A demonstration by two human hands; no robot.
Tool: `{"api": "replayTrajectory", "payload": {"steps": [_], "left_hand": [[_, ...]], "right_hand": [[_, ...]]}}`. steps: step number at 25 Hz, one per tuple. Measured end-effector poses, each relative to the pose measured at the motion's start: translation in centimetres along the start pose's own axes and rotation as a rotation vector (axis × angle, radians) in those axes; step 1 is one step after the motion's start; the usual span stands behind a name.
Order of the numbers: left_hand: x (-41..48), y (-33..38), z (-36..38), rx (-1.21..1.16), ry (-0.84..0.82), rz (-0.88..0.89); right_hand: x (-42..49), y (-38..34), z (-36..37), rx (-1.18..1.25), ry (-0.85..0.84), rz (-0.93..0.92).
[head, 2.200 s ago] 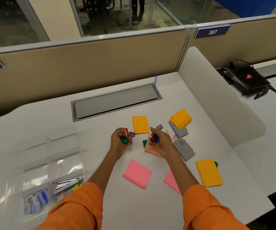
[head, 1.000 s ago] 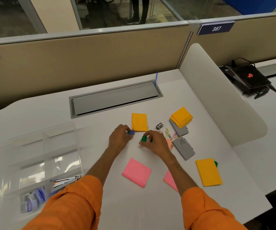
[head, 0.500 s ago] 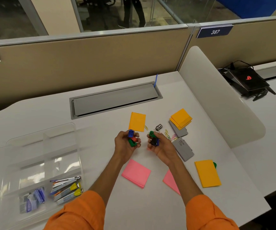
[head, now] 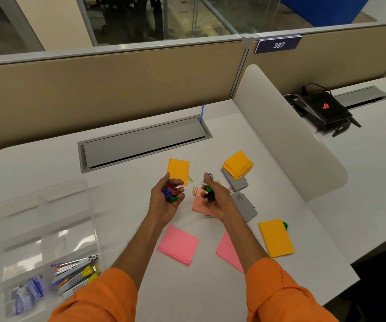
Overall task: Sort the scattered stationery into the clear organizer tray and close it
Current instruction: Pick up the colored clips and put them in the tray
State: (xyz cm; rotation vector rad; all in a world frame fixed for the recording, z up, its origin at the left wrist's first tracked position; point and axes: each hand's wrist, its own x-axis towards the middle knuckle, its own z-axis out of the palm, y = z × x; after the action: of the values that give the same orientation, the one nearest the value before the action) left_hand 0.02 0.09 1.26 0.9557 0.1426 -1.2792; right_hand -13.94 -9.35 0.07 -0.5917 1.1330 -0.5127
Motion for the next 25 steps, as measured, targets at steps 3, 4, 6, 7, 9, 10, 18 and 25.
{"api": "replayTrajectory", "payload": {"steps": [3, 4, 6, 7, 9, 10, 18, 25], "left_hand": [[0.3, 0.1, 0.1, -0.076, 0.022, -0.028], [0.4, 0.2, 0.0, -0.101, 0.015, -0.038], [0.7, 0.2, -0.1, -0.118, 0.003, -0.047], [0.7, 0.2, -0.2, -0.115, 0.003, -0.049], [0.9, 0.1, -0.3, -0.127, -0.002, -0.061], [1.0, 0.0, -0.4, -0.147, -0.011, -0.069], [1.4, 0.1, -0.7, -0.025, 0.081, -0.035], [2.2, -0.3, -0.5, 0.169, 0.134, -0.013]], "right_hand": [[0.9, -0.6, -0.4, -0.118, 0.084, -0.106], [1.3, -0.7, -0.7, -0.158, 0.133, -0.162], [2.4, -0.7, -1.3, -0.354, 0.254, -0.313], [3.1, -0.7, -1.5, -0.525, 0.318, -0.402], [4.0, -0.8, -1.5, -0.845, 0.385, -0.517], [4.3, -0.8, -1.4, -0.944, 0.387, -0.525], [5.8, -1.4, -0.9, -1.160, 0.366, -0.530], [4.7, -2.0, -0.7, -0.782, 0.312, -0.406]]}}
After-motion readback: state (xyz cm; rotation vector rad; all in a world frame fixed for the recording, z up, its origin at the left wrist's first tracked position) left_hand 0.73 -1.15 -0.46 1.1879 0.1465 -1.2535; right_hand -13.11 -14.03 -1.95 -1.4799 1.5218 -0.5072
